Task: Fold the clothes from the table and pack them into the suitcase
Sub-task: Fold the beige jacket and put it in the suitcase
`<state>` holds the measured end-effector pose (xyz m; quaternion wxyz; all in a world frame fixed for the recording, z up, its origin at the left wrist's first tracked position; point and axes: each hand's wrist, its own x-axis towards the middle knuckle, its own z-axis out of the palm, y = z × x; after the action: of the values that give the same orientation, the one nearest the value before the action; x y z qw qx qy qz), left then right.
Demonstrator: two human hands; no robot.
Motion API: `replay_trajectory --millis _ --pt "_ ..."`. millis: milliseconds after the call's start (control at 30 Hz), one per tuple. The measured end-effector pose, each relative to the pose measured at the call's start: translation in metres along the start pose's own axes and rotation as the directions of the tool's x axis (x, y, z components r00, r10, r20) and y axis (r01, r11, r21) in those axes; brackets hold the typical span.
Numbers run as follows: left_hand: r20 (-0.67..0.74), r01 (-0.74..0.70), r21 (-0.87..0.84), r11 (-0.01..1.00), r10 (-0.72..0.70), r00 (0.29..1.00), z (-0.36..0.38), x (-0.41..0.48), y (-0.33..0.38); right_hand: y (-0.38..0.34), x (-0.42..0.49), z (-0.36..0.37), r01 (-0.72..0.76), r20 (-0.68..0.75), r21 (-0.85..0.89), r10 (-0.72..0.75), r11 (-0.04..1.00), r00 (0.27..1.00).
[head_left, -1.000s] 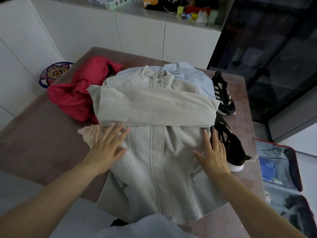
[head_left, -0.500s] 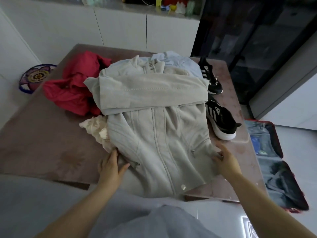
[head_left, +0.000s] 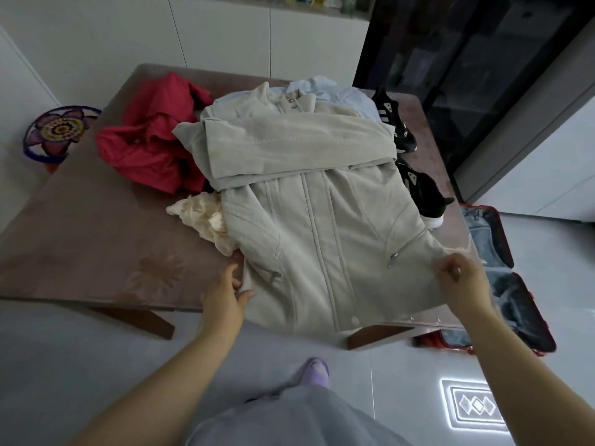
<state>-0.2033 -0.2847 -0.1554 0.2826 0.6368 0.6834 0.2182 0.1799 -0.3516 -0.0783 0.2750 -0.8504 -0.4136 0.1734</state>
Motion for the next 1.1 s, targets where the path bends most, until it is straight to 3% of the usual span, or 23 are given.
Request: replay_trajectory --millis 167,267,300,367,433,467,567,700,867,967,1100 --pt "0.031 -0.008 -0.050 0.999 0.010 0.999 -0.008 -0.003 -0.008 0.006 -0.008 0.013 -0.078 0.137 0.010 0.075 0.997 0.988" --pt "0.053 -0.205 0.021 0.979 0.204 0.978 -0.010 -0.006 -0.013 0.006 -0.010 0.013 -0.067 0.231 -0.031 0.073 0.997 0.970" --pt "0.064 -0.343 0.133 0.930 0.337 0.939 -0.011 -0.007 -0.016 0.007 -0.010 0.013 -0.047 0.263 -0.077 0.066 0.996 0.962" --pt "0.154 -0.604 0.363 0.709 0.594 0.790 -0.016 -0.012 -0.027 0.011 -0.013 0.013 0.011 0.305 -0.177 0.044 0.984 0.951" --pt "0.337 -0.740 0.450 0.499 0.673 0.658 -0.022 -0.016 -0.040 0.018 -0.020 0.012 0.056 0.330 -0.184 0.008 0.981 0.944" --pt "0.415 -0.767 0.444 0.463 0.652 0.635 -0.025 -0.015 -0.044 0.022 -0.024 0.013 0.078 0.349 -0.159 -0.018 0.984 0.937" --pt "0.434 -0.726 0.433 0.534 0.583 0.687 -0.032 -0.002 -0.042 0.028 -0.030 0.015 0.133 0.380 -0.127 -0.076 0.983 0.922" --pt "0.422 -0.752 0.344 0.562 0.623 0.659 -0.048 0.017 -0.035 0.028 -0.028 0.017 0.121 0.327 -0.179 -0.057 0.976 0.943" --pt "0.435 -0.614 0.168 0.771 0.501 0.748 -0.078 0.014 -0.015 0.029 -0.021 0.025 0.020 0.284 -0.269 0.059 0.963 0.957" --pt "0.502 -0.563 0.109 0.819 0.443 0.743 -0.092 0.018 -0.015 0.020 -0.023 0.026 0.020 0.193 -0.193 0.018 0.981 0.981" --pt "0.438 -0.377 -0.058 0.925 0.363 0.823 -0.130 0.040 0.004 -0.008 -0.015 0.007 0.130 0.056 -0.048 -0.127 0.990 0.990"
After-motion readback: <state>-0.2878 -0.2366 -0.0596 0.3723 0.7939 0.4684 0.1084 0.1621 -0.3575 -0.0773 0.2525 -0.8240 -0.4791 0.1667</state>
